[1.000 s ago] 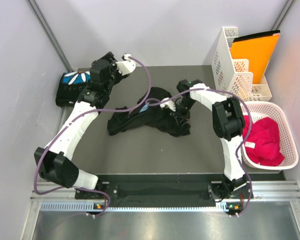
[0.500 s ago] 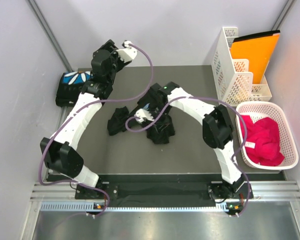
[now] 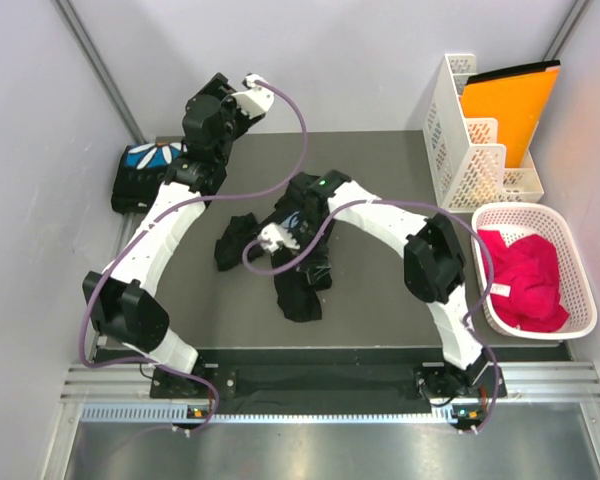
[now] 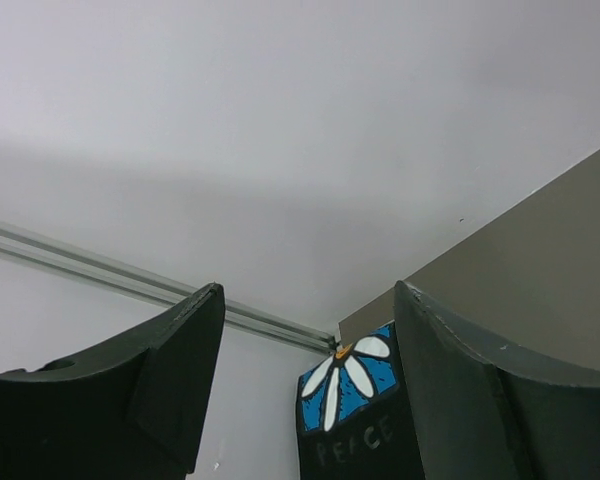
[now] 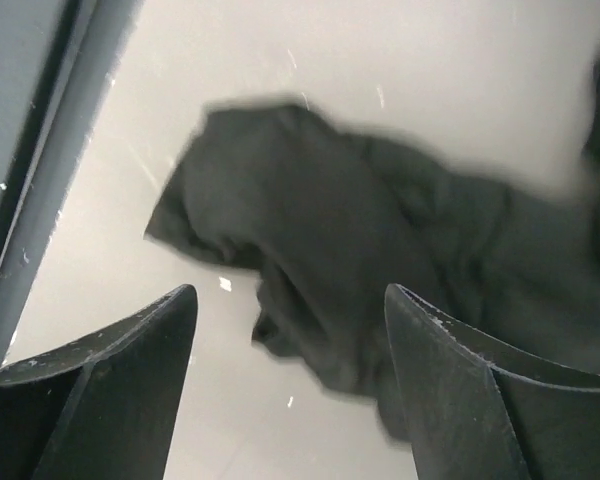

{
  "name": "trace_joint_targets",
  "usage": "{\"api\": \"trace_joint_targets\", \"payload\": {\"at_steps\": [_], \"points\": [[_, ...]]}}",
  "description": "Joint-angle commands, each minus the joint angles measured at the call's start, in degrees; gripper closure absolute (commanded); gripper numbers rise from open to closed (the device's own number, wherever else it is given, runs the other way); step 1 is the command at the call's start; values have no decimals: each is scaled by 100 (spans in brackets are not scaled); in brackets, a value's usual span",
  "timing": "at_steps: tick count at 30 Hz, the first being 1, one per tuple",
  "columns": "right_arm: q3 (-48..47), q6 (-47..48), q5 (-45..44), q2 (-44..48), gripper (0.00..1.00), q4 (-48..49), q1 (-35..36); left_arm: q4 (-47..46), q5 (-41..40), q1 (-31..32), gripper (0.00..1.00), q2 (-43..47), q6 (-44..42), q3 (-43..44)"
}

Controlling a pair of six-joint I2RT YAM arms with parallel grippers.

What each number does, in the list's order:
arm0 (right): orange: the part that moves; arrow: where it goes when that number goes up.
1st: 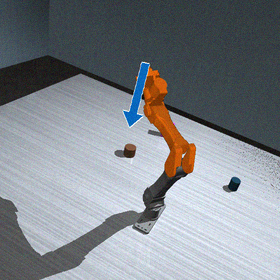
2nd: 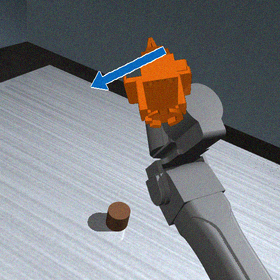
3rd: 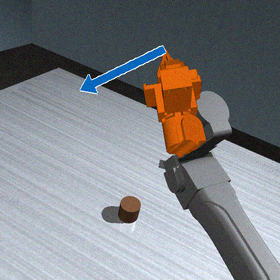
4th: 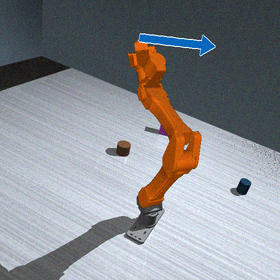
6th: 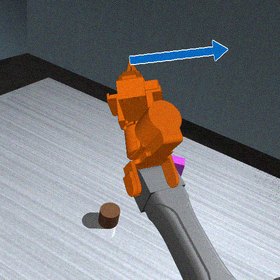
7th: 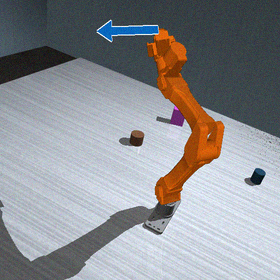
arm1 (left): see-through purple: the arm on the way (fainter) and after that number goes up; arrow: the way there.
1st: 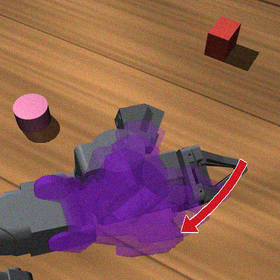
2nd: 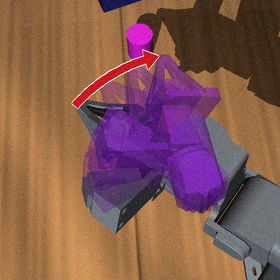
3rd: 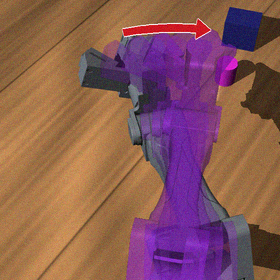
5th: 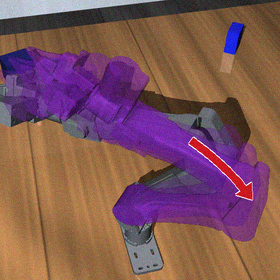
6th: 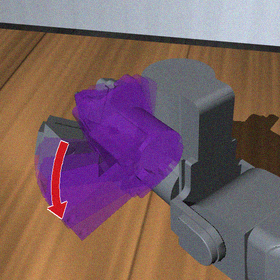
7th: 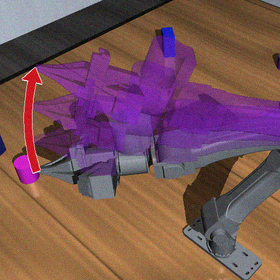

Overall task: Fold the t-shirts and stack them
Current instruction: Flatten the tshirt out

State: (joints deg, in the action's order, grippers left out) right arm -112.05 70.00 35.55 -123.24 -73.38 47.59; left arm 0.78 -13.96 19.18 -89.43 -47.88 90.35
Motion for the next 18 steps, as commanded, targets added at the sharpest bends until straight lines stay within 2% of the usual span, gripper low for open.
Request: {"api": "trace_joint_targets", "payload": {"at_steps": [1, 6, 10, 14, 18], "points": [[201, -695, 312, 652, 23, 648, -1029, -438, 16, -11, 27, 101, 86, 185], [210, -1934, 496, 688, 23, 1422, -2165, -359, 7, -11, 27, 189, 200, 80], [-376, -2762, 637, 267, 23, 1932, -2929, -114, 103, 24, 27, 364, 253, -210], [-1055, -2948, 182, -375, 25, 2056, -3019, 142, 139, 121, 27, 558, 112, -657], [-1179, -2747, -381, -771, 25, 2530, -2931, 291, 121, 200, 27, 655, 33, -825]]}}
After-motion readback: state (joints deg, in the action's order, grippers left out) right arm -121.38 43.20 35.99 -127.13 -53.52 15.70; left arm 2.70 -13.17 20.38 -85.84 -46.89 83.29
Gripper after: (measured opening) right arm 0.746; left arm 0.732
